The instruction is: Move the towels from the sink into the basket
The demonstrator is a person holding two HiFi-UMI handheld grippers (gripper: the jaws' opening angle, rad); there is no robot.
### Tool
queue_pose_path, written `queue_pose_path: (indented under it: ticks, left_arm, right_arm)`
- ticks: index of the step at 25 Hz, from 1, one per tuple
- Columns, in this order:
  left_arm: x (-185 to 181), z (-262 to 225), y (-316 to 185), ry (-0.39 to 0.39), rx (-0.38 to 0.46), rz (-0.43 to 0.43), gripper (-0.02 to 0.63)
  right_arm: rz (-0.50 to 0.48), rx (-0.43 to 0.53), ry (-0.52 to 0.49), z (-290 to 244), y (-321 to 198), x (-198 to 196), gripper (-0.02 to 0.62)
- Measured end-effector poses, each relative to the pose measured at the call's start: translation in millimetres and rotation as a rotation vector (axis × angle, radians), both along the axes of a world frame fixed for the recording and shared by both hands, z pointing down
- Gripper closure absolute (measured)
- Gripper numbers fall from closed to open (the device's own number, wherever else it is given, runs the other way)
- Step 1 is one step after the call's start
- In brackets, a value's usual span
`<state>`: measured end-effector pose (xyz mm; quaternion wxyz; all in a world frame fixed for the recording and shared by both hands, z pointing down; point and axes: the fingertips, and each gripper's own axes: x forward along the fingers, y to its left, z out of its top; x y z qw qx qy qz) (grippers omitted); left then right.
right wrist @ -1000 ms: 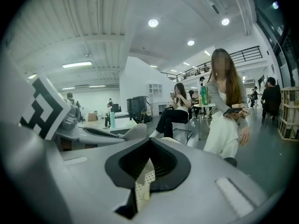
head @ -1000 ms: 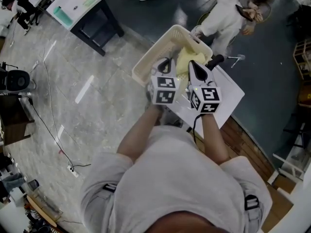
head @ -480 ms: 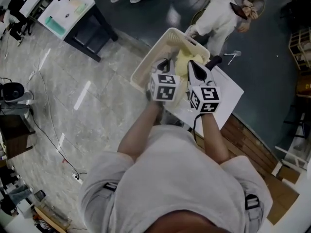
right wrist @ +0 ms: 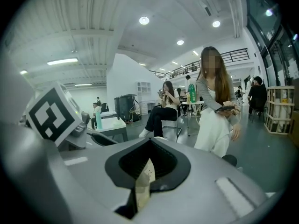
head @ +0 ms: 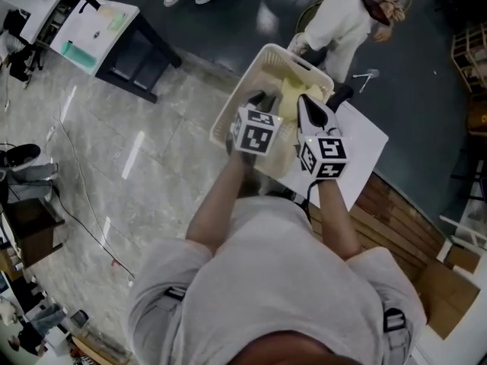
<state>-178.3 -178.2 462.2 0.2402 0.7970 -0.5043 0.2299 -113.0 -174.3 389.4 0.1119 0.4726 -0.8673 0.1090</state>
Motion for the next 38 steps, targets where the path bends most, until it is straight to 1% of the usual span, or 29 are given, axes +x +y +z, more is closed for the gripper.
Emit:
queue_pose_path:
  ticks: [2, 4, 6, 8, 11, 13, 14, 16, 17, 18, 20, 21, 22, 23, 24, 25, 29, 30, 32, 35, 38]
  left_arm:
    - [1.3, 0.5, 5.3, -0.001, -0.03, 0.034, 0.482]
    - [2.7, -7.4, 0.3, -0.001, -0.047, 0.072, 0.482]
    - [4.5, -10.7, -3.6, 0.026, -0.072, 0.11, 0.482]
    - [4.8, -1.1, 8.7, 0.046, -0.116, 0.136, 0.482]
    - [3.5, 8.4, 20.5, 0.021, -0.157, 0.167, 0.482]
    - [5.6, 6.1, 21.8, 0.017, -0.16, 0.193, 0.483]
    - [5.7, 3.0, 20.5, 0.032, -0.149, 0.189, 0.483]
    - [5.7, -4.4, 18.4, 0.085, -0.118, 0.163, 0.482]
    - [5.9, -6.4, 19.3, 0.093, -0.109, 0.162, 0.482]
    - [4.5, -4.4, 20.4, 0.058, -0.105, 0.165, 0.482]
    - [-0.6, 9.9, 22.6, -0.109, -0.106, 0.181, 0.482]
    - [-0.6, 15.1, 24.6, -0.164, -0.106, 0.192, 0.482]
    - [1.4, 16.2, 26.8, -0.171, -0.106, 0.2, 0.482]
    - [4.5, 13.3, 28.4, -0.14, -0.106, 0.2, 0.482]
    - [6.2, 8.1, 28.7, -0.1, -0.101, 0.189, 0.482]
    - [5.2, 3.0, 27.6, -0.076, -0.089, 0.167, 0.482]
    - [-6.6, -9.5, 19.6, -0.078, -0.013, 0.058, 0.488]
    - [-8.1, -14.1, 18.9, -0.074, 0.005, 0.041, 0.501]
    - [-10.9, -19.0, 18.7, -0.071, 0.04, 0.009, 0.586]
    - [-11.1, -24.8, 18.5, -0.061, 0.089, -0.021, 0.586]
    - [-6.7, -48.0, 18.9, -0.02, 0.143, -0.051, 0.586]
  right_arm:
    - [0.012, -0.02, -0.003, 2.1, 2.8, 2.2, 0.589]
    - [0.017, -0.008, -0.008, -4.5, -5.9, 2.5, 0.589]
    - [0.02, 0.016, -0.008, -10.5, -13.6, 0.6, 0.589]
    - [0.024, 0.004, -0.006, -3.8, -4.8, 1.0, 0.589]
    - [0.023, -0.019, -0.003, 3.6, 2.5, 3.2, 0.589]
    - [0.017, -0.014, -0.002, 1.3, 0.8, 2.6, 0.589]
    - [0.012, -0.01, -0.002, -0.1, 0.2, 1.5, 0.589]
    - [0.001, -0.009, -0.001, -1.0, 1.9, -0.7, 0.589]
    - [-0.004, -0.01, -0.001, -0.8, 3.3, -1.7, 0.589]
    - [-0.009, -0.011, -0.001, -0.4, 4.3, -2.3, 0.589]
    - [-0.016, -0.012, -0.001, 0.2, 5.1, -0.9, 0.589]
    - [-0.018, -0.013, -0.002, 0.4, 6.0, 0.2, 0.589]
    - [-0.02, -0.012, -0.004, 0.3, 7.3, 0.9, 0.589]
    - [-0.023, -0.011, -0.006, -0.2, 8.4, 1.4, 0.589]
    - [-0.025, -0.01, -0.008, -0.8, 9.3, 1.6, 0.589]
    - [-0.028, -0.009, -0.01, -1.5, 10.2, 1.8, 0.589]
    - [-0.038, -0.007, -0.014, -2.9, 12.4, 3.6, 0.589]
    - [-0.041, -0.005, -0.014, -3.3, 13.1, 3.8, 0.589]
    - [-0.048, 0.002, -0.013, -4.9, 15.0, 3.8, 0.589]
    - [-0.059, 0.017, -0.009, -11.1, 18.0, 2.7, 0.589]
    - [-0.072, 0.059, -0.002, -25.8, 18.2, -0.7, 0.589]
